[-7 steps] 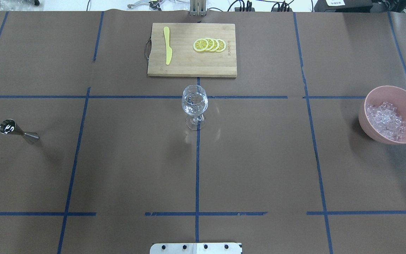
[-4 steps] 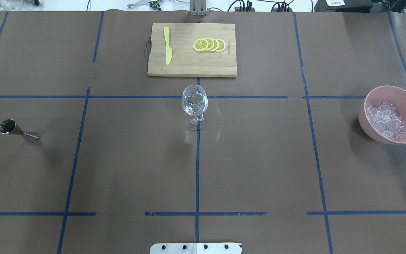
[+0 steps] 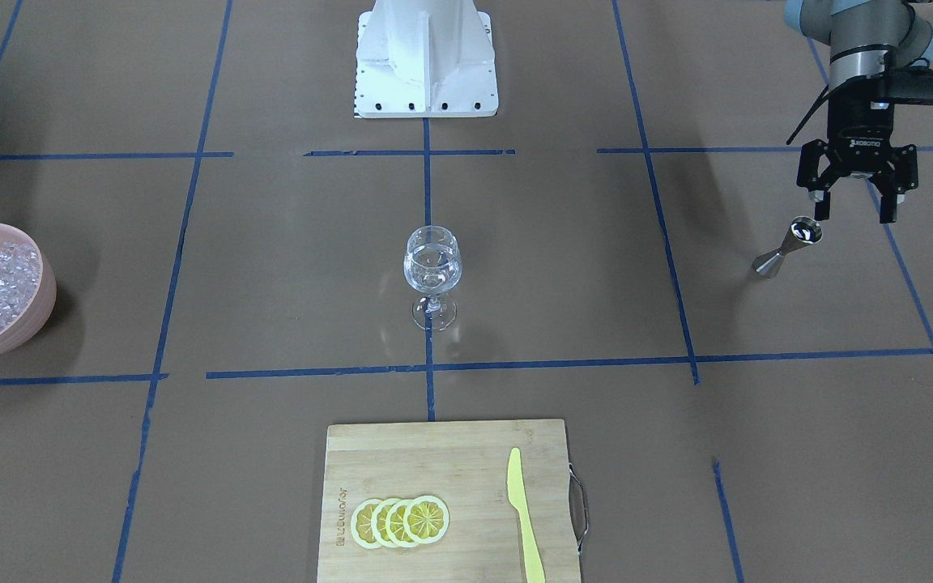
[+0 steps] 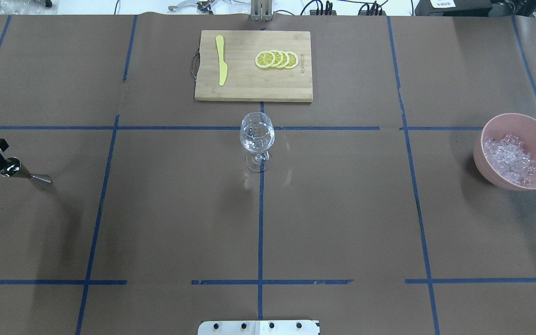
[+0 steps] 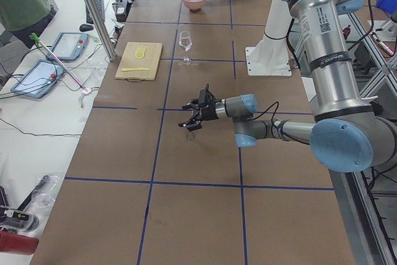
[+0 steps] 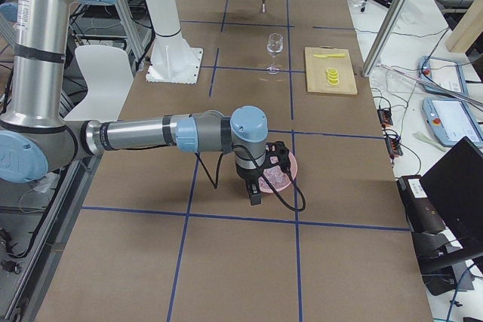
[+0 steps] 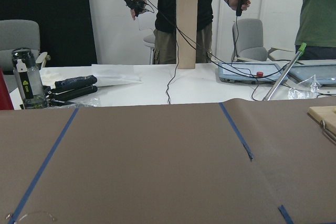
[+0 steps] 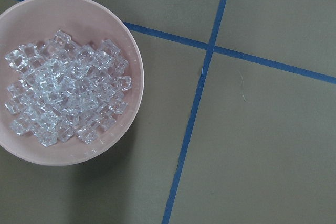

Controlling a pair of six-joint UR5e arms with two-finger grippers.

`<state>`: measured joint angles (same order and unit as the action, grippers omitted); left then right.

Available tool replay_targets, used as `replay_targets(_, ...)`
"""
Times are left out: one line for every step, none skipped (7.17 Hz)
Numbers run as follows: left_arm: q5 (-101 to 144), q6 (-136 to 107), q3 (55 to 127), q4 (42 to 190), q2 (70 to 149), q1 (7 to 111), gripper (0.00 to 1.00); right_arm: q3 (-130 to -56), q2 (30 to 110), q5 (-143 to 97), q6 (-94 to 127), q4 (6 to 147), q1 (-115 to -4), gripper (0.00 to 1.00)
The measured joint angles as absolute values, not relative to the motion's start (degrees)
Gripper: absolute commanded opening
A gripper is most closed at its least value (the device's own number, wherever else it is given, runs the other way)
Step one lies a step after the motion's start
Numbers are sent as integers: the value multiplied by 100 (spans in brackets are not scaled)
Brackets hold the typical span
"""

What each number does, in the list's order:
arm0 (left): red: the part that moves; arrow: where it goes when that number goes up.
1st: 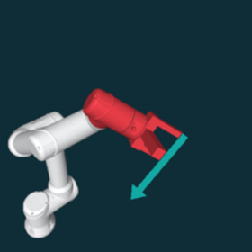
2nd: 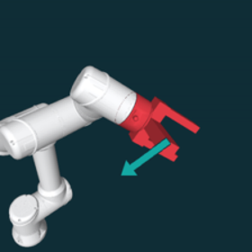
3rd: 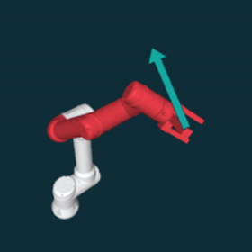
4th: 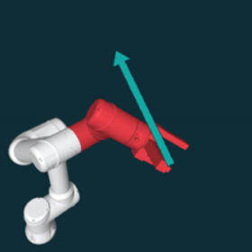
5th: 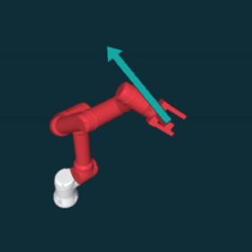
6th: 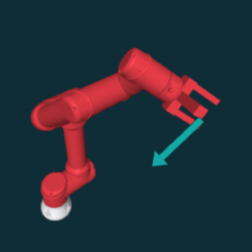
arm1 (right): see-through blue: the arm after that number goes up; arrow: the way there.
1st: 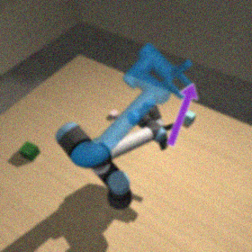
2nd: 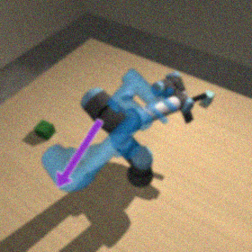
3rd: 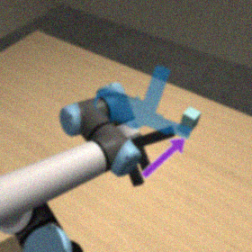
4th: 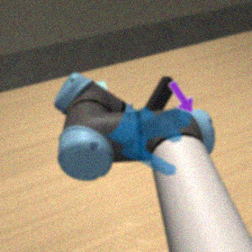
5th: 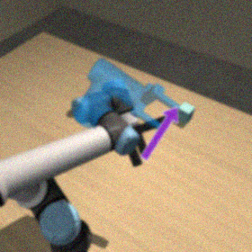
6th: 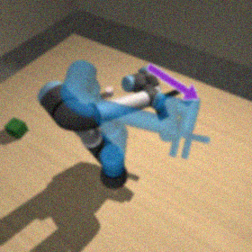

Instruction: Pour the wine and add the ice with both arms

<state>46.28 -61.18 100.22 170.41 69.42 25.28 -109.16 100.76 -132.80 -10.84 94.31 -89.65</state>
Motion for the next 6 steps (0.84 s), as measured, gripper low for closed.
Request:
replay_targets(4262,-6392,9773,17041,7049,2236,100,-10924,10071,-13280,-1082,9431,-8965,100)
replay_targets(3987,-6539,9589,17042,7202,2020,100,-10929,10061,-13280,-1081,9431,-8965,100)
replay_targets(3785,-6604,9504,17042,7302,1843,100,-10932,10052,-13280,-1081,9431,-8965,100)
replay_targets(3600,-6640,9410,17049,7377,1687,100,-10932,10051,-13279,-1081,9431,-8965,100)
replay_targets(3452,-6690,9224,17060,7490,1567,100,-10926,10052,-13274,-1081,9431,-8965,100)
replay_targets(3363,-6756,8958,17065,7657,1496,99,-10921,10053,-13273,-1081,9431,-8965,100)
